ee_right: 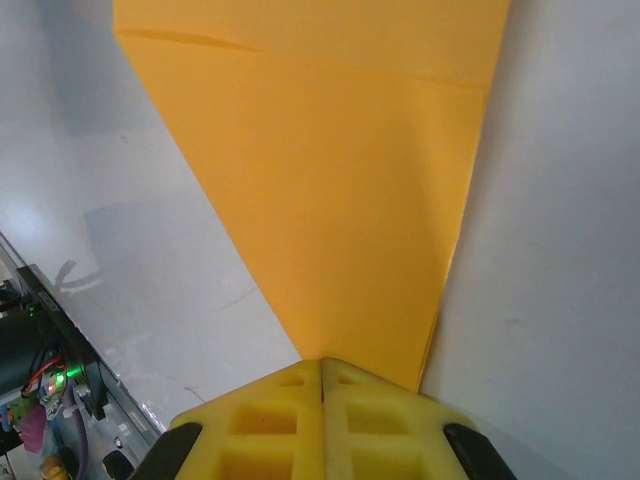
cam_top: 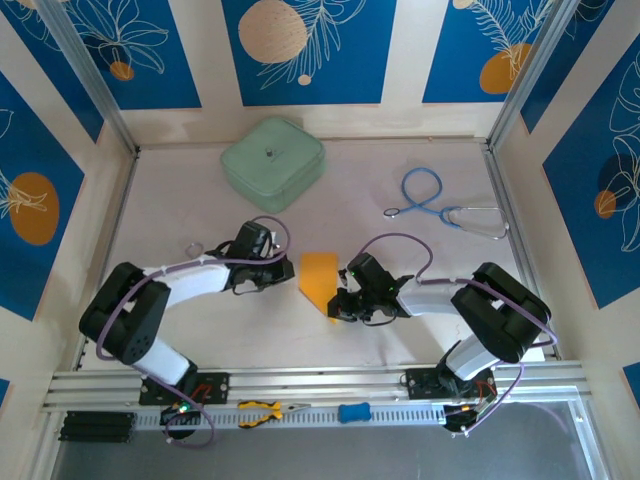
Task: Fold a paper plane with a square sheet of paper (pick it up from the middle)
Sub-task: Third fold the triangle at the center of the table.
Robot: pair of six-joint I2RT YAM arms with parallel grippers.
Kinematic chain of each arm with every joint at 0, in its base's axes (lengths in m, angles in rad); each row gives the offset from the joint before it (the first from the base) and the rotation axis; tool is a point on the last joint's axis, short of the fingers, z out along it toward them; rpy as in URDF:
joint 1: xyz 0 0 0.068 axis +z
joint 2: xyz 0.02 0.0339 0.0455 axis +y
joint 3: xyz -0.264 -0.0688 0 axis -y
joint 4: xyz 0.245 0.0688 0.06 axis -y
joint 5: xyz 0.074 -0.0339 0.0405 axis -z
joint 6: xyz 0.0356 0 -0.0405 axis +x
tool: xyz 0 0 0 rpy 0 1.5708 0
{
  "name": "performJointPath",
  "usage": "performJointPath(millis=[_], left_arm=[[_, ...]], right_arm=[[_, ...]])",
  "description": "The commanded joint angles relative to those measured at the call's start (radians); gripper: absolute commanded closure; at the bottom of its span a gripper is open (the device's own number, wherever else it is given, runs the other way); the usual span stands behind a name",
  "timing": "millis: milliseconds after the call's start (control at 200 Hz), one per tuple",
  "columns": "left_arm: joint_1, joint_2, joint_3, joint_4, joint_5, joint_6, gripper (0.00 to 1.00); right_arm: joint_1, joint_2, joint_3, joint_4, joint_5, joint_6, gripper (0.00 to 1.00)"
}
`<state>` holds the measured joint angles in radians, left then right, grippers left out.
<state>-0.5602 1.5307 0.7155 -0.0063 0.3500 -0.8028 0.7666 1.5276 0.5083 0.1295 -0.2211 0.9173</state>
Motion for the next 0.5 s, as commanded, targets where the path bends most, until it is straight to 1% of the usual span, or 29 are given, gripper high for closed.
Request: performJointPath(millis=[0,150,240,385,495], left_arm=[[-0.037,-0.025,-0.007,0.056,0.04,-0.003,0.99],[-0.113,0.041,0.004,0.112,0.078,-0.02,0.99],[-0.136,0.096,0.02,0.124,0.078,-0.017,1.0],[-0.112,0.156,0.007,0.111,0.024,-0.005,1.0],[-0.074,0.189,-0.01,0.128,0.02,0.008,1.0]], right_arm=[[0.009,0.01,-0.025,-0.139,0.027,-0.015,0.97],[0.008,0.013,-0.021,-0.142,0.028,-0.015,0.98],[0.01,0.012,-0.022,-0.142,0.029,-0.015,0.97],[0.009,0.018,-0.022,-0.144,0.029,-0.018,0.98],[0.008,0.016,-0.025,-0.149,0.029,-0.021,0.98]])
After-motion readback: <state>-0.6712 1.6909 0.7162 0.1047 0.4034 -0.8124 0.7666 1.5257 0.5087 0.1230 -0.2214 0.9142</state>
